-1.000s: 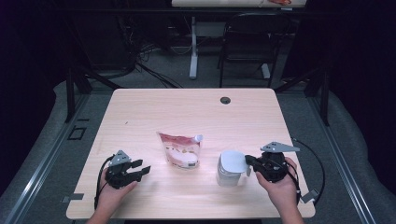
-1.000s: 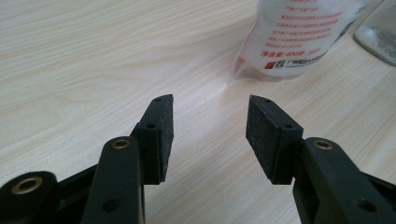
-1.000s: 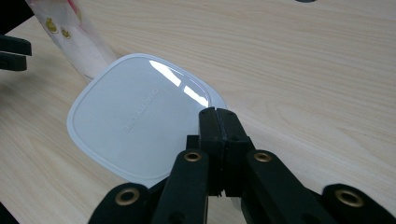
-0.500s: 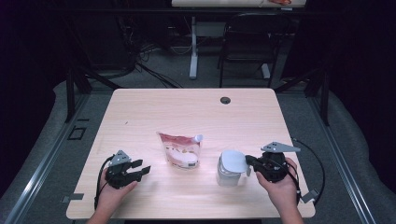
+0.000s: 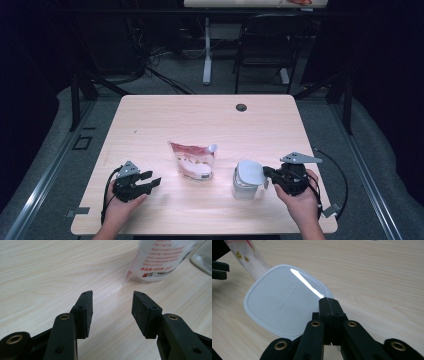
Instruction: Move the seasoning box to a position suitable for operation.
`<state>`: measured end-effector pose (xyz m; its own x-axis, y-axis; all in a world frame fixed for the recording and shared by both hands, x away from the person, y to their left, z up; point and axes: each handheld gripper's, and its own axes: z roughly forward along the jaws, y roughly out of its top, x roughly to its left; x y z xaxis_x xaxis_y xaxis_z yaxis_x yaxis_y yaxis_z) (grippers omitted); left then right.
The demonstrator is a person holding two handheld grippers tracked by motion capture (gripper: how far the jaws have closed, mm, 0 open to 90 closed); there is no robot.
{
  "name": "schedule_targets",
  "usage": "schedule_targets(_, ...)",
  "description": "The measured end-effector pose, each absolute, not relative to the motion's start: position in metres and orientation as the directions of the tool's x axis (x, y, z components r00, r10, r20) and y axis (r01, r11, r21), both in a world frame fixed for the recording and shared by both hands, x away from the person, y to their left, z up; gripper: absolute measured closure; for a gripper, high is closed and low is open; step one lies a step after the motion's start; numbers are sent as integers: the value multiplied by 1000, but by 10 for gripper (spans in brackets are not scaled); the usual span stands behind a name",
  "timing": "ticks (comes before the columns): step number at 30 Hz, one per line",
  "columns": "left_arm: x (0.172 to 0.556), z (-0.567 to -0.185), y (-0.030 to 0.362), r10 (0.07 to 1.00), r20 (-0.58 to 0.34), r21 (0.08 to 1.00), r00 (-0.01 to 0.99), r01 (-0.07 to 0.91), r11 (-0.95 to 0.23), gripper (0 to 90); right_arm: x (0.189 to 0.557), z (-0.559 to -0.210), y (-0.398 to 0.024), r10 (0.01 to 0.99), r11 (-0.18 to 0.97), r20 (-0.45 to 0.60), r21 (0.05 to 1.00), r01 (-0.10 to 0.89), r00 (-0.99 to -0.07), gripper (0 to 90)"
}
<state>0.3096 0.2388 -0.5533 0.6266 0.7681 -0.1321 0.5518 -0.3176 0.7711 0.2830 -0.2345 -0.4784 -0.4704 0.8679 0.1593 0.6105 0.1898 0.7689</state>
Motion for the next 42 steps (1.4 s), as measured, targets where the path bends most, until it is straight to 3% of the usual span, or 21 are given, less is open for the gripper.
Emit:
schedule_targets(29, 310, -553, 239, 770, -131, 770, 625, 553, -317, 518, 284, -484, -238, 880, 189, 155, 754, 629, -450, 900)
schedule_targets(42, 309, -553, 239, 772, -140, 769, 620, 559, -310, 518, 288, -494, -247, 857, 103, 271, 743, 661, -438, 900)
